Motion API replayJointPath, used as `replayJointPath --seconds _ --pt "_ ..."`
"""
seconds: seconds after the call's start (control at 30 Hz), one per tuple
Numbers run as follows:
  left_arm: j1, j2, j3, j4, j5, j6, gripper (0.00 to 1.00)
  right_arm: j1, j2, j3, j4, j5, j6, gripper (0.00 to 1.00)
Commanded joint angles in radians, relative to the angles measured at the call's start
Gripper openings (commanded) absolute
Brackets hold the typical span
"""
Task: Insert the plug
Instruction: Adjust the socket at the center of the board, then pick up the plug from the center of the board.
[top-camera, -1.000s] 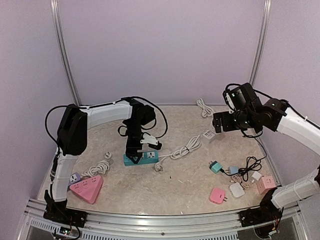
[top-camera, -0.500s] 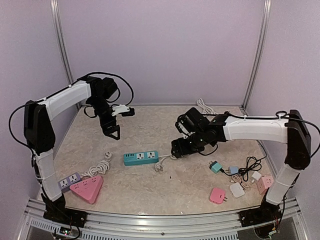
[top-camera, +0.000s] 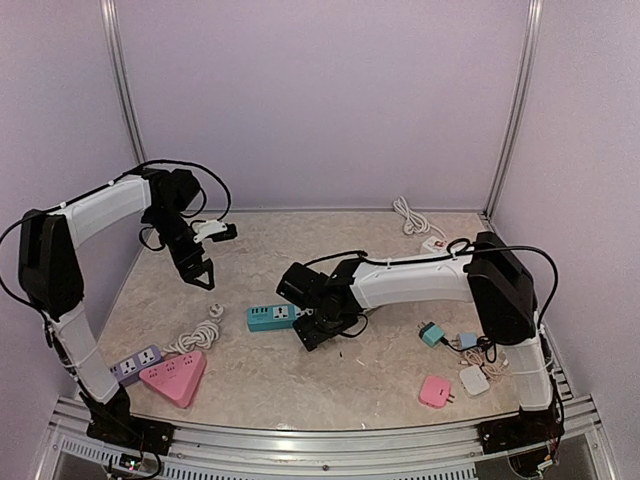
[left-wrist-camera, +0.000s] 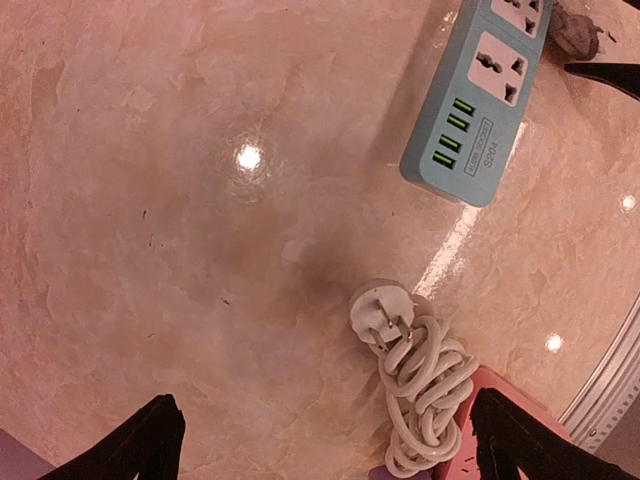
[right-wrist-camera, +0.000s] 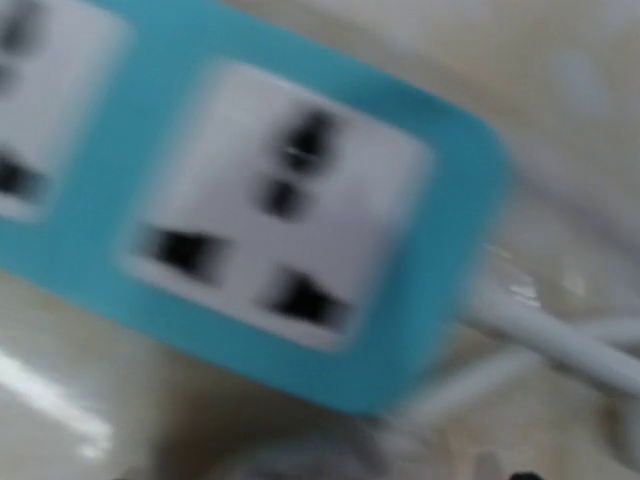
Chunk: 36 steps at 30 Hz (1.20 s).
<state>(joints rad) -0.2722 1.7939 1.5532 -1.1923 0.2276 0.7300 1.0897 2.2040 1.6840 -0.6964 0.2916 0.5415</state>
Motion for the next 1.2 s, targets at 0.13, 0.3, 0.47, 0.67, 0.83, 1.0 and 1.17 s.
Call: replayJointPath --seconds 0.13,0.3,0.47,0.67,0.83,1.0,1.17 --pt "-0.003 -0.042 -0.004 0.026 0.046 -0.002 0.98 -0.057 -0.116 -0.177 -0.073 0.202 0.044 0.72" --pt "-0.012 -0.046 -0.002 0.012 0.058 0.004 0.98 -0.106 -0.218 -0.263 -0.075 0.207 0.012 0.73" --pt "-0.025 -0.062 -0.001 0.005 0.065 0.008 0.98 -0.123 -0.347 -0.291 -0.062 0.116 -0.093 0.88" --pt "-0.051 -0.078 0.0 -0.012 0.068 0.011 0.98 -0.175 -0.585 -0.389 -0.024 0.039 -0.082 1.0" --pt "-0.067 -0.12 0.002 -0.025 0.066 0.019 0.99 -0.303 -0.741 -0.535 -0.055 0.016 0.015 1.0" --pt "-0.069 -0.18 -0.012 -0.03 0.07 0.029 0.99 -0.422 -0.81 -0.681 -0.059 -0.094 0.002 0.99" --pt "-0.071 -0.234 -0.045 -0.018 0.072 0.04 0.99 -0.484 -0.763 -0.728 -0.059 -0.201 -0.061 0.97"
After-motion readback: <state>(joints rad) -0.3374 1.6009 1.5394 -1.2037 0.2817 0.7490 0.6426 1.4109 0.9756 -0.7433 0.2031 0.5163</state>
